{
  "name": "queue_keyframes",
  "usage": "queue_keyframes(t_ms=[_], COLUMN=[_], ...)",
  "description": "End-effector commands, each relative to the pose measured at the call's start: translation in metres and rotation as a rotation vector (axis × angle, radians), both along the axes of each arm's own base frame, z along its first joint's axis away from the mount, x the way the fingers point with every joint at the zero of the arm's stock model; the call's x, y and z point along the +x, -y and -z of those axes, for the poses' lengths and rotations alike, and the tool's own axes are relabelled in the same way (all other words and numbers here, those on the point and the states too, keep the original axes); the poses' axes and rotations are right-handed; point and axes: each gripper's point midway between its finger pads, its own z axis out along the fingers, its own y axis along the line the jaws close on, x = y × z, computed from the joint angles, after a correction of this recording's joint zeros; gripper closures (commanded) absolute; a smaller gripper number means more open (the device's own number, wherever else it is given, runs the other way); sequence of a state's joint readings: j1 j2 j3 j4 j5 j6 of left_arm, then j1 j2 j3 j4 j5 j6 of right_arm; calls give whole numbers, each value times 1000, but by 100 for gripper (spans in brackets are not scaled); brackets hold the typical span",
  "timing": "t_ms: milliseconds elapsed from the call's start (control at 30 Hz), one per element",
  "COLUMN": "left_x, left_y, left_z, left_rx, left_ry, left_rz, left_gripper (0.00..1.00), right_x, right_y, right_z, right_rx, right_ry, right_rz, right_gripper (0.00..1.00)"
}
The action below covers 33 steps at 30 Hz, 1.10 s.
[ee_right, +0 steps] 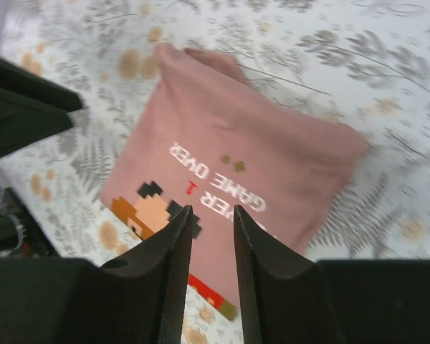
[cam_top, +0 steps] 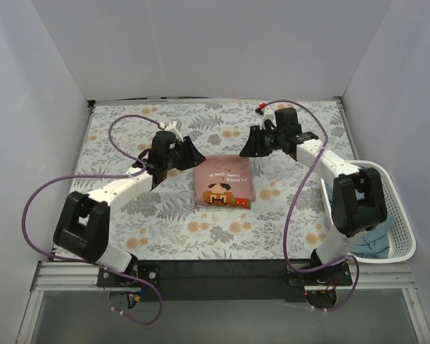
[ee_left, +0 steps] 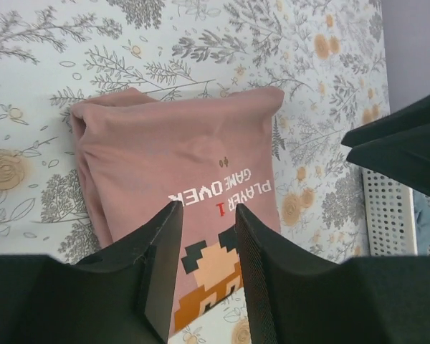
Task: Fold and stack the t-shirts
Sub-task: Fold the tshirt
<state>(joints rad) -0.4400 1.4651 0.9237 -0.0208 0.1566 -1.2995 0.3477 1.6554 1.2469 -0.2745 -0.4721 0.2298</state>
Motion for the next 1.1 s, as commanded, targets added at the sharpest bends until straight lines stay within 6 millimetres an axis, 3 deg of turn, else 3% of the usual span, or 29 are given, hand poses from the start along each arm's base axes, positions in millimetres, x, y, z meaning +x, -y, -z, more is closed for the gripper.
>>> queue_keyframes(t_ms=[0, 100, 133, 167, 200, 233, 367, 467, 600, 767, 867, 900, 933, 1033, 1067], left_x=[10, 24, 36, 42, 49, 60, 84, 92, 92, 88, 95, 97, 107, 105, 99], left_y=[19, 27, 28, 29, 27, 29, 26, 25, 19, 8, 1, 1, 1, 1, -1], left_z=[29, 40, 34, 48, 49, 44, 70, 78, 112, 135, 123, 116, 98, 55, 30], left_rx=[-66, -75, -81, -72, -72, -77, -62, -71, -63, -59, -58, -44, -40, -42, -56], left_ry=[-11, -17, -2, -26, -23, -7, -59, -72, -142, -189, -174, -161, -123, -74, -37], left_rz=[61, 63, 54, 50, 45, 42, 22, 15, -12, -48, -64, -55, -57, -48, -45], left_gripper=[67, 68, 69, 69, 69, 69, 69, 70, 70, 70, 69, 65, 63, 53, 51], right_x=[3, 2, 7, 12, 21, 27, 55, 70, 82, 78, 77, 77, 78, 74, 71], right_y=[-46, -56, -57, -58, -58, -56, -47, -38, -28, -18, -17, -17, -16, -14, -13], right_z=[9, 14, 27, 31, 39, 43, 50, 59, 87, 116, 107, 96, 89, 57, 49], right_rx=[264, 339, 334, 333, 331, 337, 419, 457, 481, 495, 501, 504, 506, 519, 522], right_ry=[34, 10, -12, -7, -11, -16, -26, -65, -134, -226, -218, -198, -185, -140, -132], right_rz=[-209, -248, -246, -247, -237, -227, -189, -163, -108, -52, -46, -51, -47, -51, -52], right_gripper=[64, 63, 64, 64, 64, 63, 63, 63, 63, 64, 64, 64, 64, 63, 62])
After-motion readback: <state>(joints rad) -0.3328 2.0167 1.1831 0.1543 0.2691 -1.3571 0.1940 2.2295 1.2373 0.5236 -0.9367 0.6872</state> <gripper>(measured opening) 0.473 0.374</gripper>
